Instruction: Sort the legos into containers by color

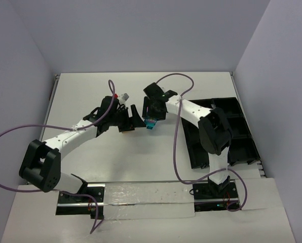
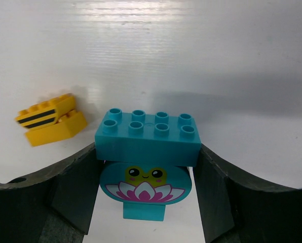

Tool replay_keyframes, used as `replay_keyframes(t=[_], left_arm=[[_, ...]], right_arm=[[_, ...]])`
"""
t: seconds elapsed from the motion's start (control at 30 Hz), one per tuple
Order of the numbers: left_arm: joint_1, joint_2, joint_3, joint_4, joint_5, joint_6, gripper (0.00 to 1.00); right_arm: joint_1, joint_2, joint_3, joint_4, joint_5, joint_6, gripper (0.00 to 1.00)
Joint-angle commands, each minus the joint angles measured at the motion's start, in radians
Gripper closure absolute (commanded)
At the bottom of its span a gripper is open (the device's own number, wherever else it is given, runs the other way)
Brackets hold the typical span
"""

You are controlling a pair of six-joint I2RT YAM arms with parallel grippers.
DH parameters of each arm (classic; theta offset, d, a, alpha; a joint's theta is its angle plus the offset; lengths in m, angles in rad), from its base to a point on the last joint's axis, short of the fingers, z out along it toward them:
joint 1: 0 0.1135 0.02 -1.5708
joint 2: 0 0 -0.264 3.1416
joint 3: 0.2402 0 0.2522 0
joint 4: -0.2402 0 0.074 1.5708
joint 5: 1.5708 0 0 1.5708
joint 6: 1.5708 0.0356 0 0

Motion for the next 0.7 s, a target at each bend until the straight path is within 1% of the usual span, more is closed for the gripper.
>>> replay_keyframes(t=[0.0,0.23,0.53,0.67], left_arm=[[-0.014,0.047,-0.009,0.140,0.018,-0.045,0.11],[-0.026,0.086,-0.009,0.214,0.044,-0.059,0.09],[-0.041,0.127,0.000,0.229,0.041,-0.066,0.10],[-0.040,0.124,-0.002,0.250,0.033,-0.089,0.15]], right_arm=[[-0.004,-0.088,0.033,0.036,-0.034,0.034,0.53],[-0.003,-0.129,0.002,0.055,-0.075,0.049,0.53],[-0.004,-0.144,0.010,0.069,-0.128,0.053,0.53],[-0.004,-0.152,0.015,0.070,-0.141,0.051,0.53]])
